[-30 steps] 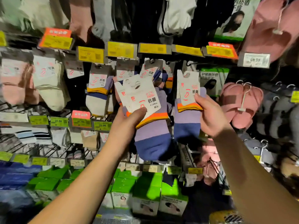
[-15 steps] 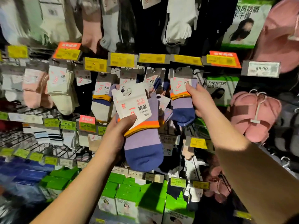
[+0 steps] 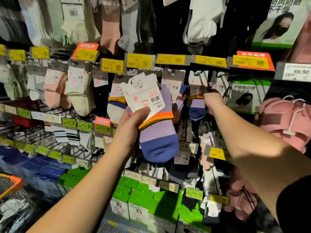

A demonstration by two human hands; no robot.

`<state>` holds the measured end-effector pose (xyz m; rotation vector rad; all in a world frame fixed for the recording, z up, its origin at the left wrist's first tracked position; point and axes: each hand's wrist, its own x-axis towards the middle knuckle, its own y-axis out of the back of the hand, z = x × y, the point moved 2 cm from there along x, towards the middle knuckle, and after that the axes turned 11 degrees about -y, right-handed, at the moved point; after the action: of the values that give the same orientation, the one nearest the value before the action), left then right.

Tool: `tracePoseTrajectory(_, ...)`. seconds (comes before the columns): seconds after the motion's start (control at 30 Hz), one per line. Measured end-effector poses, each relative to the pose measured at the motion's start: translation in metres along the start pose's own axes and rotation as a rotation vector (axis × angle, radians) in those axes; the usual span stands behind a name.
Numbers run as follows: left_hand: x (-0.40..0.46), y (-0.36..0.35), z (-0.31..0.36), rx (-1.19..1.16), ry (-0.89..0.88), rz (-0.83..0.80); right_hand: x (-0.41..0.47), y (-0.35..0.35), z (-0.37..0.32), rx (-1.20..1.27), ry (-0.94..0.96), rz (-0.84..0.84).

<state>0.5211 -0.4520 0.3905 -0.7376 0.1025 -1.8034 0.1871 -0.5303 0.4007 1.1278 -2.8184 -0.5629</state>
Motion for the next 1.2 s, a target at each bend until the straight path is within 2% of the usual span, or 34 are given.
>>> tracePoseTrajectory(0.17,0.009,-0.006,-0.003,0.019,-0.005,-0.002,0.038,-0.015,0.001,-0.021,0.057,0.024)
tracePoseTrajectory(0.43,0.007,-0.004,-0.007,0.034,0.003,-0.014,0.01,-0.012,0.015,0.132,-0.043,0.037)
tracePoseTrajectory(0.63,-0.002,-0.002,-0.012,0.034,0.005,-0.041,-0.049,-0.003,0.037,0.307,0.033,0.067)
tracePoseTrajectory(0.8,-0.008,-0.005,-0.018,0.066,0.008,-0.089,-0.149,-0.001,0.034,0.513,0.18,-0.082)
tracePoseTrajectory(0.93,-0.012,-0.007,-0.024,0.092,0.002,-0.126,-0.22,-0.003,0.03,0.46,0.356,-0.263)
tracePoseTrajectory(1.03,-0.013,-0.011,-0.024,0.122,0.002,-0.172,-0.24,-0.008,0.029,0.367,0.35,-0.415)
tracePoseTrajectory(1.2,-0.012,-0.015,-0.029,0.177,-0.018,-0.222,-0.243,-0.006,0.028,0.427,0.295,-0.443)
